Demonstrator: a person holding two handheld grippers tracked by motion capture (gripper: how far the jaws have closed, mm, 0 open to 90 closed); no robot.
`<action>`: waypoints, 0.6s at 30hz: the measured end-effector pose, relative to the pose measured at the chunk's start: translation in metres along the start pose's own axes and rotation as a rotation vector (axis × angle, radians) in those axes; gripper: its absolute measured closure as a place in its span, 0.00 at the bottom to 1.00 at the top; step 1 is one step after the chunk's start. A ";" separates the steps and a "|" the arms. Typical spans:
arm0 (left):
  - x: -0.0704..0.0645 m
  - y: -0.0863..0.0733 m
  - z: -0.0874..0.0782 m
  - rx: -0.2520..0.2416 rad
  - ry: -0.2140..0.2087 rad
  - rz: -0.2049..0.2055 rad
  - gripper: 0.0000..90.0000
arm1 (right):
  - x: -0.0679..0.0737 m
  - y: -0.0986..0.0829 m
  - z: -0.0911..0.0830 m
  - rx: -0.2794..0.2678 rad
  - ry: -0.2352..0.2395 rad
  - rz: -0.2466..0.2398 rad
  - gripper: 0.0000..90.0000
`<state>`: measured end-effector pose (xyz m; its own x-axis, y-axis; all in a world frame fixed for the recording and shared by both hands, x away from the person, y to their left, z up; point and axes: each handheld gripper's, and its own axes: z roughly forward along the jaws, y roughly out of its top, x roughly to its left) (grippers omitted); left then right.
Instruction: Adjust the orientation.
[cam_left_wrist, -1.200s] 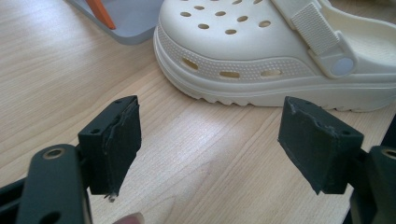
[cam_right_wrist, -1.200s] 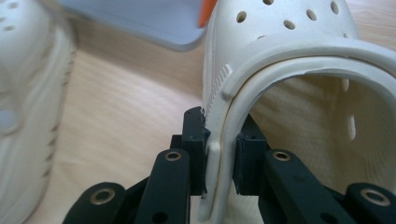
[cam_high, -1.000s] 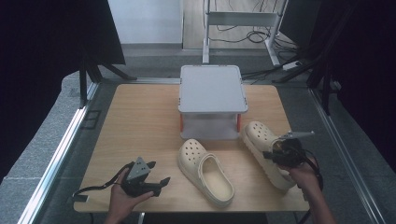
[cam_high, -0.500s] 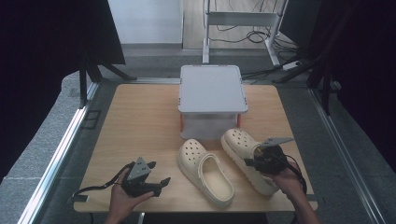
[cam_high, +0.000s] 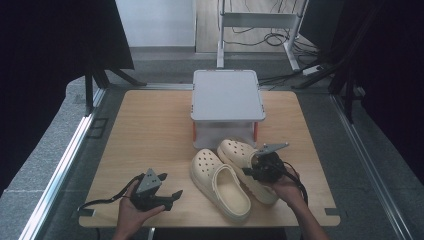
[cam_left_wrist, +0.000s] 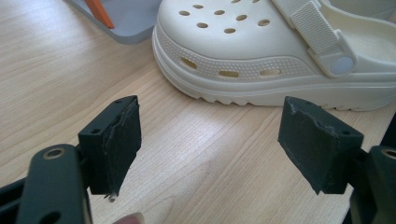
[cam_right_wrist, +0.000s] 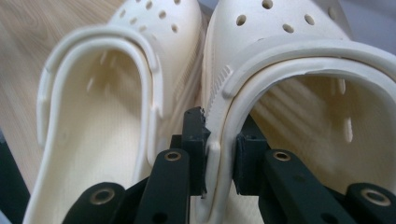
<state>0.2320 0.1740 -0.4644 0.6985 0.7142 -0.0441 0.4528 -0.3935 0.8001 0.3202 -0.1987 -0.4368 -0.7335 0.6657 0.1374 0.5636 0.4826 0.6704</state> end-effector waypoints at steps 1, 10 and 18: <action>0.000 0.000 0.000 -0.001 0.000 0.000 0.24 | 0.001 0.003 0.002 -0.002 -0.003 -0.008 0.87; 0.000 0.000 -0.001 -0.001 0.001 0.001 0.24 | 0.011 0.012 0.027 0.035 -0.008 -0.045 0.86; 0.000 0.000 0.000 -0.001 -0.001 0.000 0.24 | 0.009 0.014 0.019 0.021 0.030 -0.009 0.74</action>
<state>0.2318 0.1742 -0.4640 0.6989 0.7139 -0.0443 0.4522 -0.3929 0.8007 0.3289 -0.1753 -0.4406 -0.7497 0.6437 0.1536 0.5645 0.5010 0.6560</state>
